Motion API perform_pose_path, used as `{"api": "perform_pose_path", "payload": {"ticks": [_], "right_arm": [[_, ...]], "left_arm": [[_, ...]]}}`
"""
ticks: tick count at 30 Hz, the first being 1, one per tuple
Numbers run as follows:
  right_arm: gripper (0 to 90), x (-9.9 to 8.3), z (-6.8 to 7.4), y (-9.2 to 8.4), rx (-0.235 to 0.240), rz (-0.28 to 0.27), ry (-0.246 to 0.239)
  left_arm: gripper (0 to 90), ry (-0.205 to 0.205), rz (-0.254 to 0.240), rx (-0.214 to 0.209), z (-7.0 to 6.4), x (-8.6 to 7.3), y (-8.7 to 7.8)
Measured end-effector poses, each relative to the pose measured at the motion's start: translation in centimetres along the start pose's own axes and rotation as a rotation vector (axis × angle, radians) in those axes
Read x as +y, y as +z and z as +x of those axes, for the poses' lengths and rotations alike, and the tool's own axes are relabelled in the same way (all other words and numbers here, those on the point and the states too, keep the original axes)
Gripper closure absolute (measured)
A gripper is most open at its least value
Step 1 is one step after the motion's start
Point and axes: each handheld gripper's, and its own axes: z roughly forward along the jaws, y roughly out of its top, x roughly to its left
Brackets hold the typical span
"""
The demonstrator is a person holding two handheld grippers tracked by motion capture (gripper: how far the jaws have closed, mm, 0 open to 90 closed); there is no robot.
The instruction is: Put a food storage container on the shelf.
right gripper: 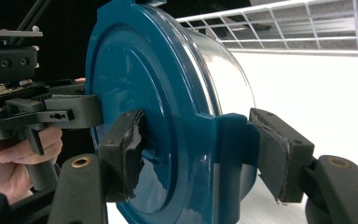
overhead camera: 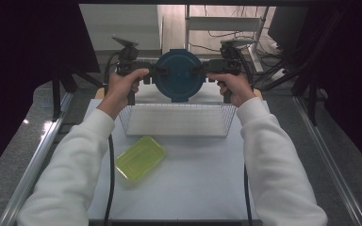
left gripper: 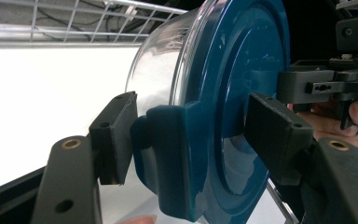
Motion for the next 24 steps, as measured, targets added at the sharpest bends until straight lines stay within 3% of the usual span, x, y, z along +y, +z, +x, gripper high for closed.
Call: {"api": "perform_pose_path", "payload": {"ticks": [7, 16, 24], "right_arm": [[37.3, 0.4, -1.1, 1.0, -0.003, 0.007, 0.048], [36.5, 1.0, -2.8, 2.1, 0.01, 0.003, 0.178], [35.8, 1.0, -3.5, 2.7, -0.004, 0.004, 0.242]], "left_arm": [[36.4, -0.046, -0.01, -0.013, 1.3, 0.3, 0.7], [35.6, -0.137, -0.004, -0.034, 2.7, 0.8, 1.9], [34.9, -0.195, 0.003, -0.046, 3.6, 1.0, 2.6]]}}
